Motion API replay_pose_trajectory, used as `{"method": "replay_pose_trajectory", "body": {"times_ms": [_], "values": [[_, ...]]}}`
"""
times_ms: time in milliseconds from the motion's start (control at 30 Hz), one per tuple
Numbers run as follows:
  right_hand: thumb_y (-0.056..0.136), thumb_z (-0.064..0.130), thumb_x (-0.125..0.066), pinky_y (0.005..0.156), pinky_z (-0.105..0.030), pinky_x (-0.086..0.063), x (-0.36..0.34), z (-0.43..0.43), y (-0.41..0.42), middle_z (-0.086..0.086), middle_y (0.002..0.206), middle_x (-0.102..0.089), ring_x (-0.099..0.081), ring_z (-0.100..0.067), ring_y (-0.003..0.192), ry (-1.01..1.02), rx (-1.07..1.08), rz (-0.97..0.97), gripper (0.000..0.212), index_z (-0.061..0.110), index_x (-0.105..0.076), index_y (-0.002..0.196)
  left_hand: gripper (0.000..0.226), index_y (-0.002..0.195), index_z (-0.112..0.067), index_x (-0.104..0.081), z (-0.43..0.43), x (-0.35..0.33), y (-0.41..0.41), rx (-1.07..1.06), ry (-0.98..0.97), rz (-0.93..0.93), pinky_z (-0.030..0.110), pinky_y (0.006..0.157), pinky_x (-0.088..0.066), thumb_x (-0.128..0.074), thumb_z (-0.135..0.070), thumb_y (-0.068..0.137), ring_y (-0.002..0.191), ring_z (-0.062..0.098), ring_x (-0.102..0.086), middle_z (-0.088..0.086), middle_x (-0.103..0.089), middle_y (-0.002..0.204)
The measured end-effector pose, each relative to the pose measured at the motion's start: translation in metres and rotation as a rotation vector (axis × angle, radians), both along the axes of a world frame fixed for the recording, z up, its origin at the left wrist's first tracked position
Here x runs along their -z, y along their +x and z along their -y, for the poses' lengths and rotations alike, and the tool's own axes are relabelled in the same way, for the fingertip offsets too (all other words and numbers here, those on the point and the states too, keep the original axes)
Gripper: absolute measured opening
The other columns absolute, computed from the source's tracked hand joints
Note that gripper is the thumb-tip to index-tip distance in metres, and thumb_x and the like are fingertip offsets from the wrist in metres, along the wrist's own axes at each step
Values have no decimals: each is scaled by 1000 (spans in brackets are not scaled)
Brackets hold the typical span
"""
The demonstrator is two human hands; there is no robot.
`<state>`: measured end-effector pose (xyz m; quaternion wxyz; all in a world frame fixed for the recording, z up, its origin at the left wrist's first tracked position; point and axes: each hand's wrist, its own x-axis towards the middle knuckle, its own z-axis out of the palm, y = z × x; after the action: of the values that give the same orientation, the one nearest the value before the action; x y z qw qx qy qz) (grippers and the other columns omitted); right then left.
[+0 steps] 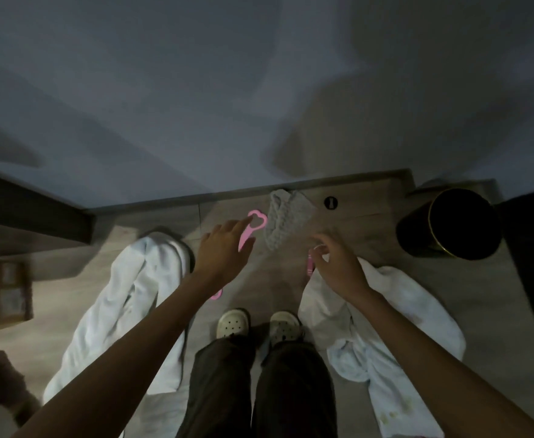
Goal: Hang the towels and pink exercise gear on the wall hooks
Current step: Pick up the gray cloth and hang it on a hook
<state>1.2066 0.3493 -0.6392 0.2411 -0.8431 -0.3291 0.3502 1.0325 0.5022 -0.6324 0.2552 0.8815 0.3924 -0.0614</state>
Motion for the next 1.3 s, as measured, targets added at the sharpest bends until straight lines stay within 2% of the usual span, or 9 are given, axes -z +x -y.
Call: {"method": "replay_pose_trajectory", "body": {"times_ms": [167,333,500,633,767,900,1033,1167,1300], "values": [[92,23,-54,90,-38,-51,140,-31,2,-2,123,-61,-58,-21,110,3,-52,-13,34,23,-54,126,51,144,-25,-33,-25,143,11,-4,-42,-16,42,100,-41,-44,-40,96,121,26,-50,6,-47,141],[90,22,-59,90,-25,-41,286,-58,11,-3,123,-59,-54,-20,114,26,-104,45,34,20,-56,124,50,142,-23,-35,-43,294,24,-5,-60,-25,40,98,-44,-47,-37,96,116,24,-52,7,-51,137],[86,20,-63,91,-34,-47,416,-81,24,-8,121,-61,-57,-25,109,9,-174,112,36,16,-58,122,51,143,-25,-34,-63,426,39,56,-42,-27,43,96,-45,-46,-38,95,116,26,-51,6,-50,137],[79,25,-70,90,-32,-44,489,-94,31,-8,118,-63,-58,-27,108,-21,-239,237,41,14,-61,118,53,143,-24,-35,-74,498,54,188,-36,-9,41,97,-42,-50,-34,93,121,27,-47,6,-48,138],[77,36,-71,95,-34,-40,530,-99,29,-6,123,-59,-52,-26,114,-81,-293,354,52,17,-57,123,60,142,-26,-35,-74,532,72,283,60,8,42,105,-27,-55,-40,88,135,24,-32,-2,-38,148],[86,22,-62,90,-32,-39,540,-99,28,-4,114,-63,-51,-23,108,-76,-289,451,22,17,-64,107,67,142,-33,-32,-70,546,84,368,120,-80,47,105,-20,-57,-44,82,137,25,-24,-5,-31,150],[85,10,-61,82,-29,-38,511,-94,37,-11,104,-66,-55,-29,101,-15,-200,403,17,10,-69,100,61,140,-32,-35,-69,521,93,355,37,-120,51,110,-15,-57,-42,85,138,28,-20,1,-31,148],[86,7,-63,75,-18,-37,432,-94,53,-15,101,-63,-56,-20,86,95,-86,290,18,4,-69,102,76,144,-30,-29,-73,458,96,317,-5,-111,52,112,-17,-63,-50,79,139,27,-20,2,-32,149],[89,11,-59,74,-19,-45,315,-99,58,-10,104,-61,-60,-21,89,180,-17,209,20,5,-65,107,81,141,-33,-36,-67,372,93,254,10,-4,41,106,-24,-67,-60,71,132,25,-34,0,-44,142]]}}
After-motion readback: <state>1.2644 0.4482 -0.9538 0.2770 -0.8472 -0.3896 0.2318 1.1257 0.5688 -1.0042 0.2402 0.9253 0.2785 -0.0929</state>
